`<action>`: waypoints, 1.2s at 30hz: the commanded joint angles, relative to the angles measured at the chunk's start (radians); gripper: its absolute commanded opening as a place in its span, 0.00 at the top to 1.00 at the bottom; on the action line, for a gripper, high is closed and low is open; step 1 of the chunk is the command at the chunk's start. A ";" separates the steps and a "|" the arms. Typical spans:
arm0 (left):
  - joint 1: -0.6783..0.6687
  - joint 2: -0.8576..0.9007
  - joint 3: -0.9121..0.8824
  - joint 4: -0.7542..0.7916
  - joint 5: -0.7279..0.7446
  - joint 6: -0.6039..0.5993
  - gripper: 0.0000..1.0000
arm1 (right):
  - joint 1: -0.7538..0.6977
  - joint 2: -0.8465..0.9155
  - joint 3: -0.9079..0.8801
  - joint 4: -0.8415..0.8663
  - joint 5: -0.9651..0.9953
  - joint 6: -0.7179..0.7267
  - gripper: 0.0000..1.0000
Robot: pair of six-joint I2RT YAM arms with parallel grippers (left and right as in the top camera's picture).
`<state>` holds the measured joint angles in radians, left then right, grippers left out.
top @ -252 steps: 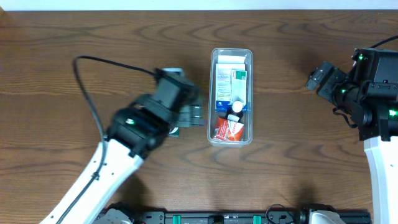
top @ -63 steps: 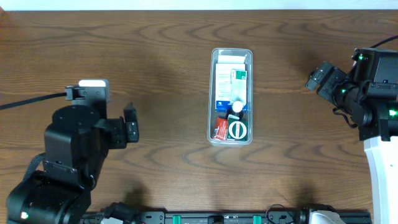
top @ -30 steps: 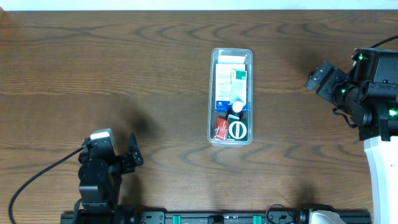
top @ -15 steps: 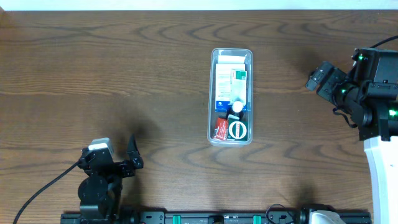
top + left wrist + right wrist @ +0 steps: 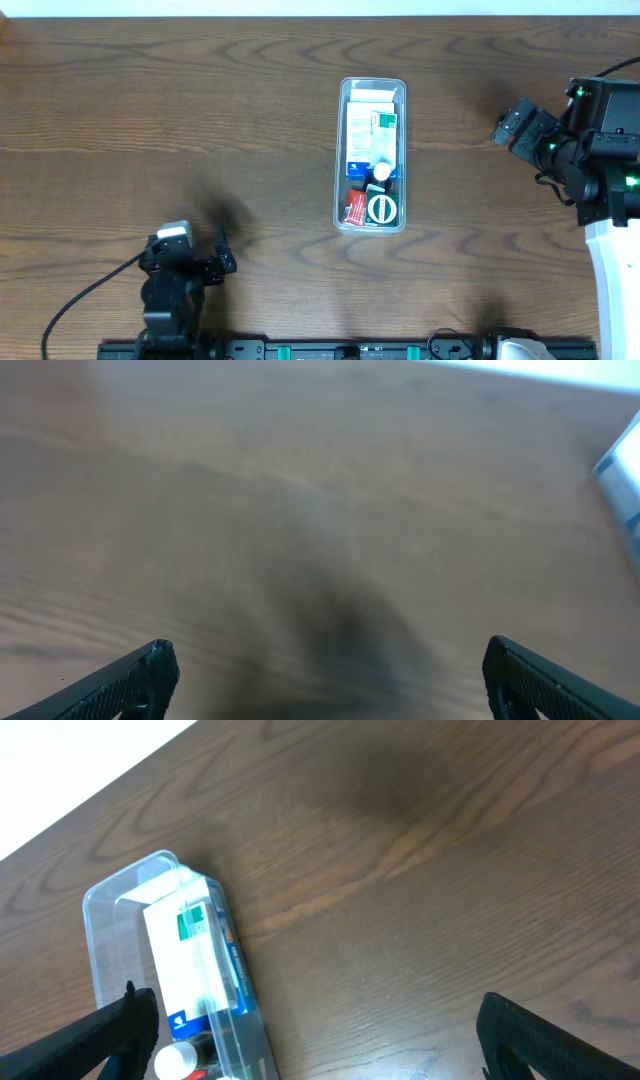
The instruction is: Pack container
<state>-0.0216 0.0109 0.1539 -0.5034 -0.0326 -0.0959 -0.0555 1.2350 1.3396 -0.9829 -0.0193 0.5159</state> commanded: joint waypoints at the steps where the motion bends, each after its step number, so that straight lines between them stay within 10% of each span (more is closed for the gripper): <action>1: 0.005 -0.009 -0.020 0.033 -0.004 0.013 0.02 | -0.003 0.000 0.002 -0.002 0.000 0.010 0.01; 36: 0.004 -0.007 -0.020 0.034 -0.004 0.013 0.02 | -0.003 -0.041 -0.012 0.000 0.040 -0.013 0.01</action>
<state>-0.0216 0.0101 0.1516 -0.4709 -0.0326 -0.0959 -0.0555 1.2331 1.3396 -0.9833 -0.0181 0.5156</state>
